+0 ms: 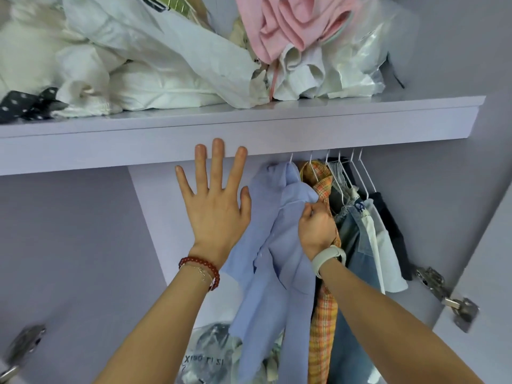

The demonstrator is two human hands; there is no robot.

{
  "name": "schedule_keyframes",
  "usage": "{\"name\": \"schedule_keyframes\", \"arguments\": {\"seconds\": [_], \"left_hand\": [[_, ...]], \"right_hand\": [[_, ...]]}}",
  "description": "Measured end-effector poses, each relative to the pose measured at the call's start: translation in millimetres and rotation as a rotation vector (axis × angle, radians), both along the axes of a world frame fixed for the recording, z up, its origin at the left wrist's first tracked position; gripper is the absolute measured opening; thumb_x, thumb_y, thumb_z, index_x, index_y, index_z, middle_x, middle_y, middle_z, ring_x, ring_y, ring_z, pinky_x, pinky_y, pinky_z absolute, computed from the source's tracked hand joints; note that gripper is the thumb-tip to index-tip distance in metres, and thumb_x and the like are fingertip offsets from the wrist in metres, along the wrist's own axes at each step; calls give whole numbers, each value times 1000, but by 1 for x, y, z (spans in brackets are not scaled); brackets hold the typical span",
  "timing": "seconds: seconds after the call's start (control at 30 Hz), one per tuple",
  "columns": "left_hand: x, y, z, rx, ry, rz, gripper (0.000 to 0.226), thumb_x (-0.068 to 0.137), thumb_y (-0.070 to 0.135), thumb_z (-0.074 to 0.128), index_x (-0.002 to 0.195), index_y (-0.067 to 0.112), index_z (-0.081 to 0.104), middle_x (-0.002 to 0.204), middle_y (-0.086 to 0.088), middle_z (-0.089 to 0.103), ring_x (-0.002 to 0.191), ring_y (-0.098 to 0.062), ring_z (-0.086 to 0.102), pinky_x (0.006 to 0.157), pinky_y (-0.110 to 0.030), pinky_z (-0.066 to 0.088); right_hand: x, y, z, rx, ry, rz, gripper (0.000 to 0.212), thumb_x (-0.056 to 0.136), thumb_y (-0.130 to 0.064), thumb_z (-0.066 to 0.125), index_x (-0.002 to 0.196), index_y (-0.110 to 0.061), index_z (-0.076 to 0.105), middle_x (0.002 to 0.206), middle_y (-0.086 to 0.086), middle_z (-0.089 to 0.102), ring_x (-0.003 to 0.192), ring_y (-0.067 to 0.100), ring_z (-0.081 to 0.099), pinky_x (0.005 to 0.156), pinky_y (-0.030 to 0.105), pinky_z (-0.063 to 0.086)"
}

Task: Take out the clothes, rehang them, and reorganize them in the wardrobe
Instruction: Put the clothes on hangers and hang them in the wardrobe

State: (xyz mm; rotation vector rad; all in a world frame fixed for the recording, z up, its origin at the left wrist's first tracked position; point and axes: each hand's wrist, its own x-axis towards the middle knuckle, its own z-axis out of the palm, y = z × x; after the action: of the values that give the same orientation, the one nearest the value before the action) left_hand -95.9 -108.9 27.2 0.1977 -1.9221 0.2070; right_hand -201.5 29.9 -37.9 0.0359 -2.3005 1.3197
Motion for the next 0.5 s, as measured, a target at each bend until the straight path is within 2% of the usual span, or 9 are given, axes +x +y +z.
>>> {"name": "schedule_keyframes", "arguments": {"seconds": [0.17, 0.3, 0.37, 0.43, 0.5], "left_hand": [[-3, -5, -3, -13, 10, 5, 75, 82, 27, 56, 146, 27, 16, 151, -6, 7, 140, -25, 0, 108, -61, 11], [-1, 0, -1, 28, -1, -33, 76, 81, 24, 57, 146, 27, 17, 151, -6, 4, 140, -27, 0, 108, -61, 8], [1, 3, -1, 58, -5, -73, 73, 82, 23, 54, 146, 26, 19, 152, -6, 5, 141, -27, -1, 109, -60, 5], [6, 7, -5, 106, -23, -127, 69, 83, 24, 50, 146, 25, 22, 154, -9, 9, 142, -29, 1, 110, -58, 1], [14, 13, -19, 157, -80, -196, 64, 84, 27, 46, 145, 22, 26, 153, -14, 16, 141, -33, 6, 110, -59, 3]], "right_hand": [[4, 0, -13, -21, -72, 38, 27, 96, -21, 39, 106, 0, 54, 92, 24, 64, 85, 41, 59, 61, 36, 39], [15, 11, -10, 14, -35, 131, 27, 95, -15, 42, 117, -3, 52, 106, 19, 61, 97, 36, 56, 69, 34, 40], [24, 20, -12, 52, 3, 184, 32, 95, -15, 43, 124, -5, 49, 117, 17, 55, 107, 32, 53, 82, 37, 43], [37, 30, -14, 119, 45, 215, 38, 94, -16, 45, 131, -6, 44, 129, 14, 47, 120, 29, 44, 99, 36, 36], [55, 42, -17, 222, 118, 208, 41, 93, -15, 46, 133, -5, 42, 134, 13, 45, 124, 28, 39, 104, 32, 29]]}}
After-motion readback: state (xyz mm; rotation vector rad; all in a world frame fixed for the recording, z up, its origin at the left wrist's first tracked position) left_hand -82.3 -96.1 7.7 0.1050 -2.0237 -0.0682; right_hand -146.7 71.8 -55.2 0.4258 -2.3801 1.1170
